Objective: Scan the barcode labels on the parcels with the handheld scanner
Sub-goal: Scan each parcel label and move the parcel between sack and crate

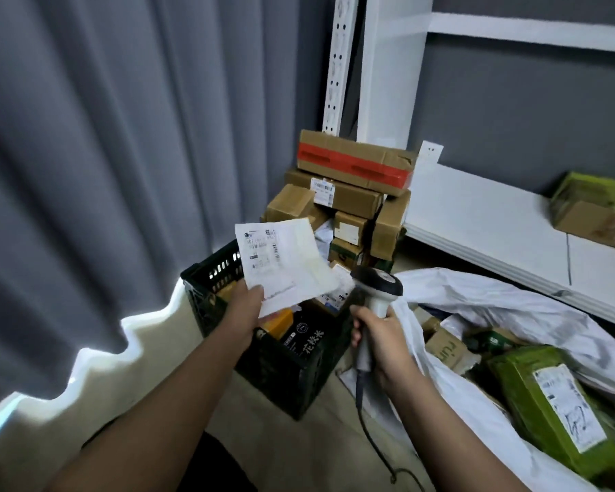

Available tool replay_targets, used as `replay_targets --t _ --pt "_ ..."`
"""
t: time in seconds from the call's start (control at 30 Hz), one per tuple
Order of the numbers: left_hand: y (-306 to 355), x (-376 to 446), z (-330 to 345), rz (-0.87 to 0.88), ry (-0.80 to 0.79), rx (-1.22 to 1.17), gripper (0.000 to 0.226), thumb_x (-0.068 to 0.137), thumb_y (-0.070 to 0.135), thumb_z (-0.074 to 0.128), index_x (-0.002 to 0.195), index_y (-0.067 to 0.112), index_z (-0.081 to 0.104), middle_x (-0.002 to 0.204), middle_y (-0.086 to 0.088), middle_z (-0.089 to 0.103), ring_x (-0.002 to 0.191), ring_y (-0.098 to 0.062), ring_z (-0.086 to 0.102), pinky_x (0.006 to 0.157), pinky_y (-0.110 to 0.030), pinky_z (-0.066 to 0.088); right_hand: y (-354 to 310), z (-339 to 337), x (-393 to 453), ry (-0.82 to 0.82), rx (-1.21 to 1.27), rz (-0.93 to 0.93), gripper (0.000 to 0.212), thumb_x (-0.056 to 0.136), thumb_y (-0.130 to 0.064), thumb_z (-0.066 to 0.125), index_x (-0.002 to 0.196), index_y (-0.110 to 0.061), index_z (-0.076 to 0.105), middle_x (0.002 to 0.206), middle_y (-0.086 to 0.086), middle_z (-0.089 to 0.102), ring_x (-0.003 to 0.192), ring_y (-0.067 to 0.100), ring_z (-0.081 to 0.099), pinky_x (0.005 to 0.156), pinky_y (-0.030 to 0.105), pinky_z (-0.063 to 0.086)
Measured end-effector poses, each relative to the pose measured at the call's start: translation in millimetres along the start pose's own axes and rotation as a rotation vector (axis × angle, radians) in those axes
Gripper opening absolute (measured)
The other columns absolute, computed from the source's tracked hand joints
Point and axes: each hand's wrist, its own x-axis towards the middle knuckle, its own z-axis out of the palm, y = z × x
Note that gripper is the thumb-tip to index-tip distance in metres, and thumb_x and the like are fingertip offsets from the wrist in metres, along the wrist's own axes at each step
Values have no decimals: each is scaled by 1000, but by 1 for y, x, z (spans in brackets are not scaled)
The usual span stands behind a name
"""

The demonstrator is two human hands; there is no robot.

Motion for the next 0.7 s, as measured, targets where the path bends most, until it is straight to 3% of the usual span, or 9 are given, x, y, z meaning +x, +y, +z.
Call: replay_targets --t 0.13,0.27,0.37,0.47,0.6,0.7 --pt "0 -64 31 -45 -215 -213 47 90 -9 30 125 18 45 106 -1 58 86 -19 60 64 -33 56 -20 -15 -29 159 181 -104 24 90 -7 65 104 -12 46 65 6 51 43 11 47 45 26 42" --pt "0 -106 61 -24 -365 -215 48 90 -12 28 120 22 47 106 1 62 91 -20 60 74 -40 53 -48 -41 -54 288 331 -145 50 88 -13 70 127 -17 38 68 3 55 44 8 50 49 26 45" --pt "0 -123 73 -6 -458 -141 45 92 -8 32 124 20 47 119 -3 63 97 -20 63 82 -41 53 -63 -62 -68 367 295 -188 54 87 -4 65 131 -15 37 49 -3 52 39 7 47 48 28 41" --pt "5 -134 78 64 -447 -79 35 98 2 39 124 22 51 113 0 66 93 -18 66 77 -35 55 -71 -78 -82 428 265 -226 50 84 1 63 126 -15 42 55 2 51 46 14 48 63 37 42" --pt "8 -141 77 121 -420 -146 16 99 16 49 107 22 62 101 2 72 88 -14 69 80 -31 54 -77 -89 -100 436 237 -250 40 87 0 62 118 -15 42 54 2 49 37 13 45 42 27 37" --pt "9 -145 79 95 -443 -202 15 99 17 50 105 21 63 92 4 74 83 -11 70 74 -28 55 -76 -93 -107 422 252 -263 39 89 0 61 118 -17 42 56 2 49 35 7 44 37 22 37"
